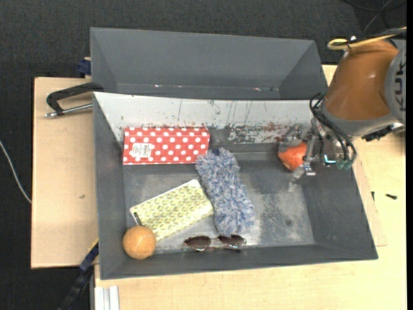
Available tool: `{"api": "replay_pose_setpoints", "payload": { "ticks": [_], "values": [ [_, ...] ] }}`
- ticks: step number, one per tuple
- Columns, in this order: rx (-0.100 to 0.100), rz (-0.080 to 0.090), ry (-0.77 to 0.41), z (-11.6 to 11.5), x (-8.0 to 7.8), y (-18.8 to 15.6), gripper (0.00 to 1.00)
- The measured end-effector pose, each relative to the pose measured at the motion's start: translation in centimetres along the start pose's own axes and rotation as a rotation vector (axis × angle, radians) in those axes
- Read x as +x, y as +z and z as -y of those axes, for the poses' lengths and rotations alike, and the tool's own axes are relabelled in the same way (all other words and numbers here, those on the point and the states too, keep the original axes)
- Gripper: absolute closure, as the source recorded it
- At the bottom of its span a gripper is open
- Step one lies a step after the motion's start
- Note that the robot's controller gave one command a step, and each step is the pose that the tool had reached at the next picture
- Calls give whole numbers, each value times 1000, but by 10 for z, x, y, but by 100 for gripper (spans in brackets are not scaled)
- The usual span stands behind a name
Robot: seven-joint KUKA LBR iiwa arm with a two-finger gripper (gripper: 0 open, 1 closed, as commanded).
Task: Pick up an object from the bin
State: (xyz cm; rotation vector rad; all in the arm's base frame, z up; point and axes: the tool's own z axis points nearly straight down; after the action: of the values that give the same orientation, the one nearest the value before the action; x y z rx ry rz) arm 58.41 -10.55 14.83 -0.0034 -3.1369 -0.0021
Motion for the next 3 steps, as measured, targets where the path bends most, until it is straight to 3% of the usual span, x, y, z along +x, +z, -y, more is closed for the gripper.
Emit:
{"api": "replay_pose_setpoints", "payload": {
  "ticks": [1, 2, 3],
  "values": [
    [1, 8, -2, 0, -2, -5, 0],
    [-16, 36, 228, 13, -18, 41, 0],
    [0, 10, 257, 20, -9, 47, 0]
  ]
}}
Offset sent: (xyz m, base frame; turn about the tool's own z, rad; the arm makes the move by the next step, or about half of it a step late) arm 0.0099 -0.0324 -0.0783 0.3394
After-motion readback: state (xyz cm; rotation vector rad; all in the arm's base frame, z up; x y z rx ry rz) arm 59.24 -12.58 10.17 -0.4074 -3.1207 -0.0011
